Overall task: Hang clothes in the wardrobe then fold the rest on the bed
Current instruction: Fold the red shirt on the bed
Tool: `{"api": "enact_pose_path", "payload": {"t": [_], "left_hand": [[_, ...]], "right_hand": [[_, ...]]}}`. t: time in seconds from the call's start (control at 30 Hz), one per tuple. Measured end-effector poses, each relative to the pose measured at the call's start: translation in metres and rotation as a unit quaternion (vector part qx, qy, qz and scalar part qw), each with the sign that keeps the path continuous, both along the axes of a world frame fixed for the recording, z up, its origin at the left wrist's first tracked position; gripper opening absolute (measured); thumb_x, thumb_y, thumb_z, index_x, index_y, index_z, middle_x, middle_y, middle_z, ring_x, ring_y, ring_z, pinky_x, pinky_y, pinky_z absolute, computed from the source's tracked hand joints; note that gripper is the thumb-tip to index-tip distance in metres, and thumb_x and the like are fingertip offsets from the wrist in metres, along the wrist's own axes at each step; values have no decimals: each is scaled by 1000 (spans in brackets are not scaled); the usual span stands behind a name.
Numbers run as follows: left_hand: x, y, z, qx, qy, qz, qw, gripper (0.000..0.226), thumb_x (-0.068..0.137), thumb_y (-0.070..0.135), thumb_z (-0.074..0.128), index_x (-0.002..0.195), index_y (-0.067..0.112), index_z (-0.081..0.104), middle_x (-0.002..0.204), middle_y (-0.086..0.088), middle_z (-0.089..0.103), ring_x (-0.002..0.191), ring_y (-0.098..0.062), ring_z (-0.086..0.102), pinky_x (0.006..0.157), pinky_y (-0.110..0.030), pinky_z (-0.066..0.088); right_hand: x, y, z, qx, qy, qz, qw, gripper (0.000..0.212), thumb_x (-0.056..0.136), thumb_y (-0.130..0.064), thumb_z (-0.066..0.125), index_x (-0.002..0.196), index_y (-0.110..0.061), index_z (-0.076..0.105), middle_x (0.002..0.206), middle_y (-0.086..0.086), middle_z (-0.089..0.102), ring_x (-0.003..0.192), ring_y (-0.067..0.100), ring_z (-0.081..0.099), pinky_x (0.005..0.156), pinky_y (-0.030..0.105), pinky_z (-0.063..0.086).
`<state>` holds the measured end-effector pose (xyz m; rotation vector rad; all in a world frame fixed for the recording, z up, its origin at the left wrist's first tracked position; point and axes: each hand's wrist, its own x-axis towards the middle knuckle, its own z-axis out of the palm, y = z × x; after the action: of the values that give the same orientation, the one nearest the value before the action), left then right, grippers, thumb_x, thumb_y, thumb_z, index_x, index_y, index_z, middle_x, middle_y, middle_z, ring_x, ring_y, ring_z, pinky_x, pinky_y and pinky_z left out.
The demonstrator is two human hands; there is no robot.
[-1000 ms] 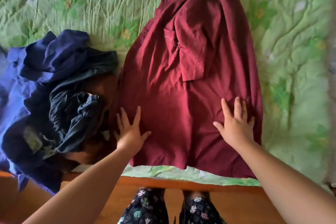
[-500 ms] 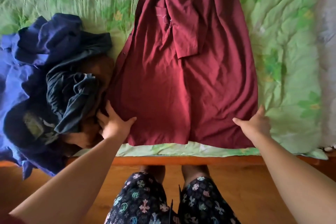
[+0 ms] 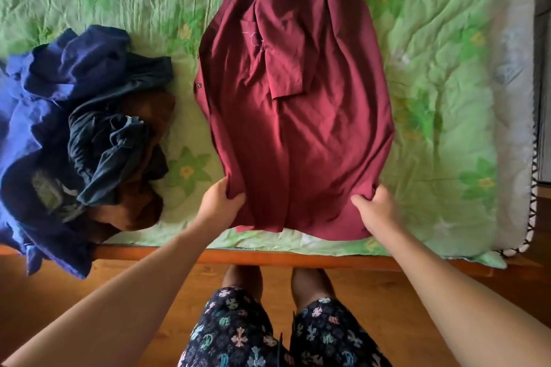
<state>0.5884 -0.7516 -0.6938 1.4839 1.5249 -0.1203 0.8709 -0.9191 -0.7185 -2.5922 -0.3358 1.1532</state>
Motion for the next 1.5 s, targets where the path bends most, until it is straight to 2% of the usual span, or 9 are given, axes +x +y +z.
{"api": "enact_pose_path", "payload": {"t": [0.23, 0.37, 0.47, 0.6, 0.7, 0.83, 1.0, 1.3, 1.5], "left_hand": [[4, 7, 5, -45, 3, 149, 988, 16, 87, 6, 68, 96, 19, 69, 85, 6, 74, 80, -16, 71, 74, -33, 57], [20, 48, 21, -106, -123, 244, 956, 16, 89, 0, 67, 98, 13, 70, 86, -6, 77, 74, -20, 73, 69, -33, 61], [45, 119, 42, -95, -233, 353, 901, 10, 91, -1, 65, 92, 9, 68, 73, -7, 74, 61, -17, 71, 52, -28, 57], [65, 219, 46, -95, -344, 486, 797, 14, 95, 12, 63, 107, 6, 67, 101, -12, 75, 92, -22, 74, 77, -33, 61], [72, 236, 28, -90, -270, 374, 883, 37, 99, 44, 54, 120, 16, 63, 121, -2, 67, 106, -18, 67, 97, -35, 52], [71, 186, -15, 92, 37, -4, 995, 82, 93, 54, 61, 158, 19, 25, 160, -15, 29, 145, -32, 34, 118, -46, 32], [74, 148, -62, 246, 209, -423, 846, 110, 86, 57, 62, 156, 37, -21, 164, -11, -27, 152, -30, -23, 121, -63, 1], [76, 149, -74, 215, 247, -460, 826, 68, 98, 19, 19, 160, 25, -7, 169, -2, -6, 156, -26, -3, 123, -57, 7], [48, 100, -49, 126, 240, -507, 818, 66, 102, 18, 27, 160, 27, -4, 169, 0, -7, 156, -28, 0, 119, -58, 19]], "right_hand": [[14, -5, 6, 60, 57, -116, 990, 34, 84, -21, 73, 111, -27, 55, 111, 5, 68, 88, 21, 64, 81, 40, 54], [36, 45, 23, 208, 66, -146, 965, 79, 81, -14, 76, 146, -39, 39, 130, -10, 53, 101, -1, 57, 77, 15, 47], [77, 109, 37, 291, 98, -198, 931, 52, 79, -6, 73, 122, -34, 67, 122, -2, 66, 105, 15, 66, 92, 32, 54], [137, 177, 50, 326, 159, -317, 877, 32, 91, -20, 68, 119, -34, 63, 121, 6, 63, 98, 26, 68, 63, 44, 62], [140, 189, 35, 283, 128, -271, 911, 70, 93, -46, 65, 152, -39, 28, 134, 1, 53, 110, 25, 65, 73, 48, 61], [90, 165, -1, 162, -64, 167, 970, 85, 88, -45, 72, 159, -23, 29, 149, 18, 46, 135, 35, 46, 110, 50, 41], [55, 142, -38, -6, -222, 480, 849, 89, 86, -32, 69, 160, -36, 20, 170, 8, 3, 156, 34, 4, 116, 66, 22], [62, 150, -44, -11, -271, 522, 809, 71, 91, -20, 10, 154, -17, 43, 160, 7, 41, 148, 32, 37, 117, 55, 32], [38, 90, -14, -10, -238, 504, 830, 62, 87, -13, 28, 138, -9, 63, 143, 12, 60, 133, 37, 56, 98, 59, 51]]}}
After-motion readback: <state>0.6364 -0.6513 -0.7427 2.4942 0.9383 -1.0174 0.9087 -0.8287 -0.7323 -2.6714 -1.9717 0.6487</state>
